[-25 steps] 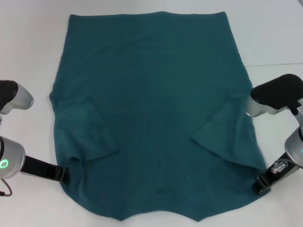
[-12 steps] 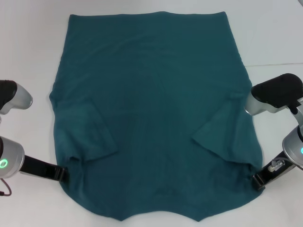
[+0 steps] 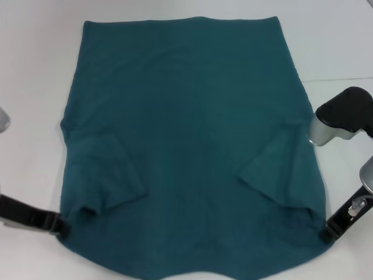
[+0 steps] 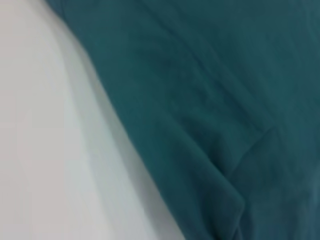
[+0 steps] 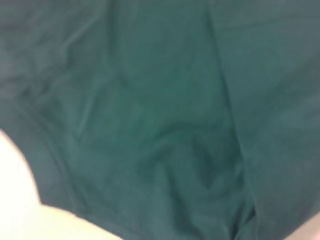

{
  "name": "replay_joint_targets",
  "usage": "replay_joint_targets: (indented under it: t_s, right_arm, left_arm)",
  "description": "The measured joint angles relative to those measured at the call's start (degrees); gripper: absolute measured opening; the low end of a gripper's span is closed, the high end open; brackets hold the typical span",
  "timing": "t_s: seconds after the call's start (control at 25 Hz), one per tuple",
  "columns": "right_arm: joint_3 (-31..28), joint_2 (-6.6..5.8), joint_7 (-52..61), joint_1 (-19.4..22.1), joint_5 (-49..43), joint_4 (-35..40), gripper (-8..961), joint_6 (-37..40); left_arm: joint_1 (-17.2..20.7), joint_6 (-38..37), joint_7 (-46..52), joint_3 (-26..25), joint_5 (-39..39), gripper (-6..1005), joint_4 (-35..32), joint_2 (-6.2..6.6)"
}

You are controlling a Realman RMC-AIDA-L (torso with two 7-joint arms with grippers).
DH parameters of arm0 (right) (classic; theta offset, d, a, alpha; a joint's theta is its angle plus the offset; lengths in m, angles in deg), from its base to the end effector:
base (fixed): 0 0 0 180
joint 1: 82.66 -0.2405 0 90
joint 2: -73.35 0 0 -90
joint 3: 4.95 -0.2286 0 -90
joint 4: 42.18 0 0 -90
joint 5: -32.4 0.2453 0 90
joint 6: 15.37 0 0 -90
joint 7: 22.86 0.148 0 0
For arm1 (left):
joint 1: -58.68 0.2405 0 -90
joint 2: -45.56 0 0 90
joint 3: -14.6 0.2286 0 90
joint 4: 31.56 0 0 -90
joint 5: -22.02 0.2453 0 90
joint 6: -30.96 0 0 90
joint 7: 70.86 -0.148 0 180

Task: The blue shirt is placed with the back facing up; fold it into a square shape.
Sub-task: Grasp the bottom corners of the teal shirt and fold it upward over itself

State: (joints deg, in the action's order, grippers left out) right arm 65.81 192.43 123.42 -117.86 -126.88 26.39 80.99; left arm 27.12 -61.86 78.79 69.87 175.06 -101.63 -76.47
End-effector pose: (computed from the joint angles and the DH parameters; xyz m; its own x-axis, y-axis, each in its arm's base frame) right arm 0.2177 0.3627 0.0305 0.5041 -0.8026 0.3191 -0.6459 -0.5955 -0.4777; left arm -0.2375 0.3632 0.0502 0.3833 0.9230 0.0352 0.8549 -0.3401 -0.3918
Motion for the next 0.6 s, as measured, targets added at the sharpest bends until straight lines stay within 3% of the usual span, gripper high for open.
replay_joint_targets:
  t_s: [0.32,0.6]
  right_arm:
    - [-2.9,0.67,-8.1,-2.8,3.5,0.0,58,15.5]
    - [5.8,-0.22,-8.0,-2.8,6.7,-3.5,58,17.9]
  left_arm:
    - [-0.3,-14.5,-1.8,-5.1,2.3,65,-0.5,1.92]
    - [-0.3,-24.4,-2.9,-5.2,7.0,66,-0.9,2.18]
